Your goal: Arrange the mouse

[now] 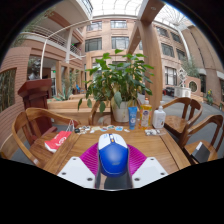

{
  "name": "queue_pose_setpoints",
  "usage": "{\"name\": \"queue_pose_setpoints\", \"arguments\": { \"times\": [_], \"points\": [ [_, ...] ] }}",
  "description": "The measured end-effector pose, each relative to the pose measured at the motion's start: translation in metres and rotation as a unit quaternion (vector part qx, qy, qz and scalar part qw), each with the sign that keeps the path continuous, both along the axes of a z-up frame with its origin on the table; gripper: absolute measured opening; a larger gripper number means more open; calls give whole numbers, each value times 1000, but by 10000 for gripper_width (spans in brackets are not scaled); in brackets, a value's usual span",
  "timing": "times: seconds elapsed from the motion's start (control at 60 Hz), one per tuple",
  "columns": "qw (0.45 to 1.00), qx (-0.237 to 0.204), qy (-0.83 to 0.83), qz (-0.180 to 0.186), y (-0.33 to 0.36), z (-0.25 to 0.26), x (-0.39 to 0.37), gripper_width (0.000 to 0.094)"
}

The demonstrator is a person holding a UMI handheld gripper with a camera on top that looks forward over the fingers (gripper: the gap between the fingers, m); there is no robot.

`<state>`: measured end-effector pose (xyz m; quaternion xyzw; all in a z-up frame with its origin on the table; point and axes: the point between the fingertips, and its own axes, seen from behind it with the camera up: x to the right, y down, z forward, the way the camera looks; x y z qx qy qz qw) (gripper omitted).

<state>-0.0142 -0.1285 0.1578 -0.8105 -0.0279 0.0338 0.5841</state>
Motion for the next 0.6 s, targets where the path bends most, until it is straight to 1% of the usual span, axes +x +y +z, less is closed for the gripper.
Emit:
{"name": "queue_pose_setpoints", "arguments": {
  "times": [0.067,0.117,0.133,0.217,0.267,0.383,0.433,0.5,0.517,0.6],
  "points": [
    [998,-55,-21,-31,2,-51,31,356],
    [995,-88,-29,-46,1,-95,50,360],
    [994,-96,-31,-50,0,-102,54,359],
    [990,-121,-40,-67,-8,-132,72,390],
    [988,-130,-45,-73,-11,-147,78,429],
    [984,-161,-31,-68,-18,-169,77,496],
    [985,-155,-34,-67,-17,-164,79,521],
    [984,-163,-39,-65,-22,-164,80,585],
    [984,-162,-38,-63,-23,-162,79,613],
    [987,-148,-31,-57,-29,-141,75,807]
  ]
}}
